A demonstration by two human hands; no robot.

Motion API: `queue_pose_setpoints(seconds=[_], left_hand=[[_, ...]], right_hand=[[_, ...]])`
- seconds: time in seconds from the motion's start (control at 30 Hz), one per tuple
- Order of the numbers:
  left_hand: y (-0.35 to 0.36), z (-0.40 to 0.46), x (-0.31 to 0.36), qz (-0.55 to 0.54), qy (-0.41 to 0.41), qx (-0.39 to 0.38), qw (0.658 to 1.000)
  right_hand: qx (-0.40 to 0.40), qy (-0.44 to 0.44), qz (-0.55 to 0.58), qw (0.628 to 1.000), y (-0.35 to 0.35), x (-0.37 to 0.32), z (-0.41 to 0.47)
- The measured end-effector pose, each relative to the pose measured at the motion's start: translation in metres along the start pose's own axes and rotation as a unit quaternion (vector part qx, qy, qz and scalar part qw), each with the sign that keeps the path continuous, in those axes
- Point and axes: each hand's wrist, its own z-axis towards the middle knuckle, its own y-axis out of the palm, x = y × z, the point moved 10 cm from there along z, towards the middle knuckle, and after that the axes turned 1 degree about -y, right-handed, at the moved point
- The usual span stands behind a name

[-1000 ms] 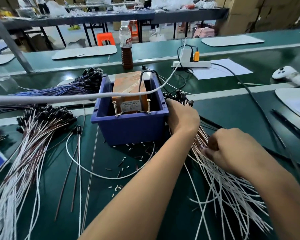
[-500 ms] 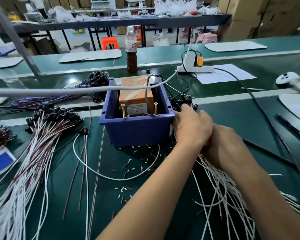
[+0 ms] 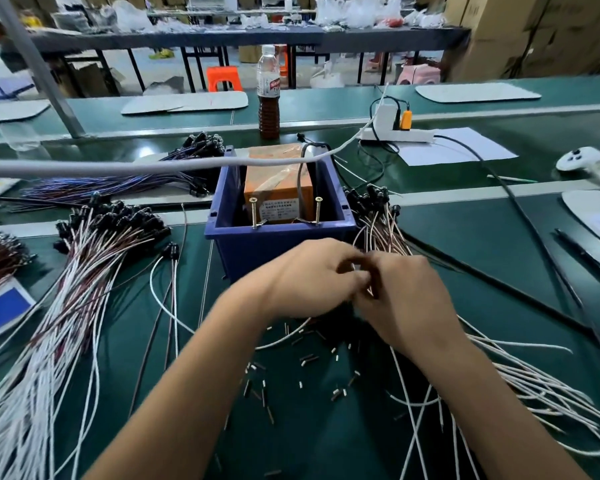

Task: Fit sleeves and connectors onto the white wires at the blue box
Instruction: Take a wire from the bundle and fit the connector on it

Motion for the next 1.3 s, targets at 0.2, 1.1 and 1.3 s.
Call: queue_pose_setpoints(seconds=[0.2, 1.1, 1.3], left_hand=[[-0.024, -0.050, -0.074, -0.107, -0.100, -0.002, 0.989], [-0.128, -0.106, -0.192, -0.501, -0.155, 0.440, 0.729], [-0.147, -0.105, -0.153, -0.784, 0.087, 0.352, 0.503]], right_hand=[[-0.116, -0.113, 0.021, 0.986, 0.030, -0.085, 0.000], [-0.196, -0.033, 0.338, 0.920, 0.112, -0.196, 0.021], [-0.190, -0.083, 0.415, 0.886, 0.054, -0.181, 0.028]])
